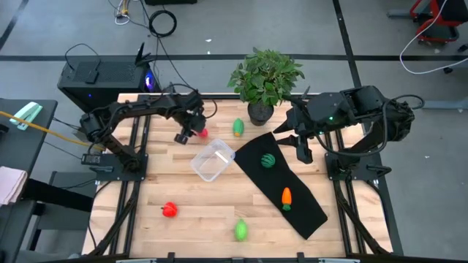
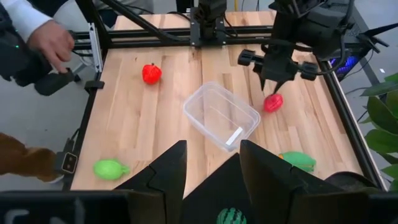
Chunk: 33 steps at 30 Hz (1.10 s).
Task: Pick and placing Produce into tupperware
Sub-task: Put the red dragon fruit into the transparent bin
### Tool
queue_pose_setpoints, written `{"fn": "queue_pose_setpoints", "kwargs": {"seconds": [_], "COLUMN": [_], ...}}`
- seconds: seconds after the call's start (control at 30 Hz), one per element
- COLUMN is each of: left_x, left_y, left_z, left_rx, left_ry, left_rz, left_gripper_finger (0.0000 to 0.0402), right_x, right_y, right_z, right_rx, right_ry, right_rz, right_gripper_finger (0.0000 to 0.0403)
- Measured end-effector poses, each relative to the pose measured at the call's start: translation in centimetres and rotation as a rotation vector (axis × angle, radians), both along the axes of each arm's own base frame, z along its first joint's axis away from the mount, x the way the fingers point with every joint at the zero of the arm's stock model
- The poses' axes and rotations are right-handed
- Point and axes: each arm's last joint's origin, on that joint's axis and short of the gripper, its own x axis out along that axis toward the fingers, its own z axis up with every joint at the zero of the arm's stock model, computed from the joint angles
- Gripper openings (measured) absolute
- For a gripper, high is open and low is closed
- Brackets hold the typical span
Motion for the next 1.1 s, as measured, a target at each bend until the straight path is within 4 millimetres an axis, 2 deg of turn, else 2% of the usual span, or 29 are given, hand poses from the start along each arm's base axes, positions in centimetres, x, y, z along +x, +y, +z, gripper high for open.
{"fn": "queue_pose_setpoints", "kwargs": {"seconds": [0.17,0.33,0.47,0.73,1.0,1.1], "left_x": [0.3,0.4,0.4,0.6,1.0,1.3], "left_y": [1.3,1.3,1.3,1.2,1.4,1.1], "left_z": [0.3,0.2,0.2,-1.6,-1.6,-2.3], "left_rx": [0.073,0.098,0.115,0.097,0.106,0.084], "left_ry": [-0.081,-0.083,-0.083,0.029,-0.019,0.006], "left_rz": [0.014,-0.077,-0.114,-0.156,-0.162,-0.181], "left_gripper_finger": [0.0220,0.0277,0.0308,0.0329,0.0330,0.0330], "right_x": [0.0,0.0,0.0,0.3,0.4,0.4], "right_y": [0.0,0.1,0.1,0.1,0.1,0.1], "right_z": [0.0,0.0,0.0,0.4,0.4,0.5], "right_rx": [0.030,0.058,0.059,0.069,0.069,0.069], "right_ry": [0.002,0.004,0.004,-0.049,-0.055,-0.056], "right_rz": [-0.009,-0.021,-0.020,-0.018,-0.016,-0.016], "right_gripper_finger": [0.0155,0.0155,0.0155,0.0155,0.0155,0.0155]}}
